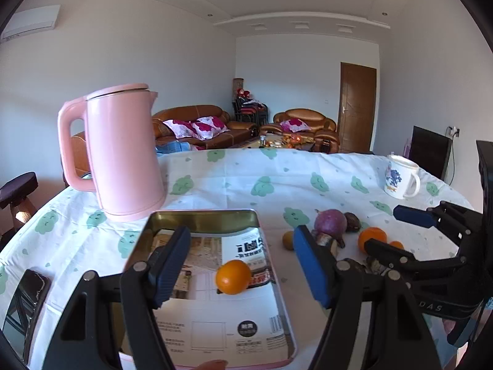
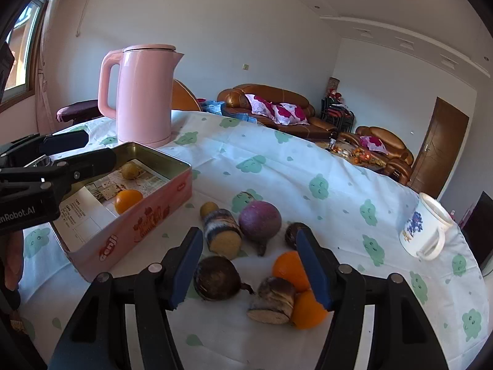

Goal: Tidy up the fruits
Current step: 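Move both tools back toward the remaining fruits on the table, then grasp the cut brown taro root with the right tool while the left tool grasps a dark round fruit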

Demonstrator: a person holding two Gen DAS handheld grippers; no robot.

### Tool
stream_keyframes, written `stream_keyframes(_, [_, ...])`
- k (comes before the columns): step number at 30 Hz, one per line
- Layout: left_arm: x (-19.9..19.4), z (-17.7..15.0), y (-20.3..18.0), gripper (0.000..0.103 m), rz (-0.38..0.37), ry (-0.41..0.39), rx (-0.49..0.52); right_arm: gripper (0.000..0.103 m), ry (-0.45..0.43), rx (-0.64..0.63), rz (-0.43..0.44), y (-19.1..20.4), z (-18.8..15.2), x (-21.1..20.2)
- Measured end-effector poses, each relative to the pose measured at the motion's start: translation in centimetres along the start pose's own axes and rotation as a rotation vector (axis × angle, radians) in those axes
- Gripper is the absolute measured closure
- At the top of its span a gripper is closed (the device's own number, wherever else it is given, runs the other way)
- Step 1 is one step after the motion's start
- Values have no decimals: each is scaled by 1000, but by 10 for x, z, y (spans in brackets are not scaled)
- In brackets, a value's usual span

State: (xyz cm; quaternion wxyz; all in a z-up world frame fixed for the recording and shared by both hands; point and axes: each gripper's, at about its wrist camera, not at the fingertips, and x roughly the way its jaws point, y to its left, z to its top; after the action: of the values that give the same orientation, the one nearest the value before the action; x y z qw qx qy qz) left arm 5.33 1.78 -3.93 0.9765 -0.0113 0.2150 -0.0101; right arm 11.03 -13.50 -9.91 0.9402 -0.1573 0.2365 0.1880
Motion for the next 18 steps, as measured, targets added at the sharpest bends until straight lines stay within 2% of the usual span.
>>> stream_keyframes(3, [5,-4,-14,31,-16,20,23,38,35,22,-28,-13,-11,-3])
stream_keyframes(7, [8,-6,-25,31,-24,27,43,39,77,53,-10,-24,-23,2])
stream_keyframes(9, [10,-6,-28,31,-25,34,50,42,93,59,4,-24,-25,5])
stream_keyframes(11, [13,-7,-31,31,-25,37,53,50,109,46,17,-21,-25,8])
stream_keyframes(15, [18,-8,-35,31,-31,54,65,51,138,26,26,-16,-27,12])
stream_keyframes(18, [20,-8,-40,31,-40,62,79,56,177,30,42,-17,-28,20])
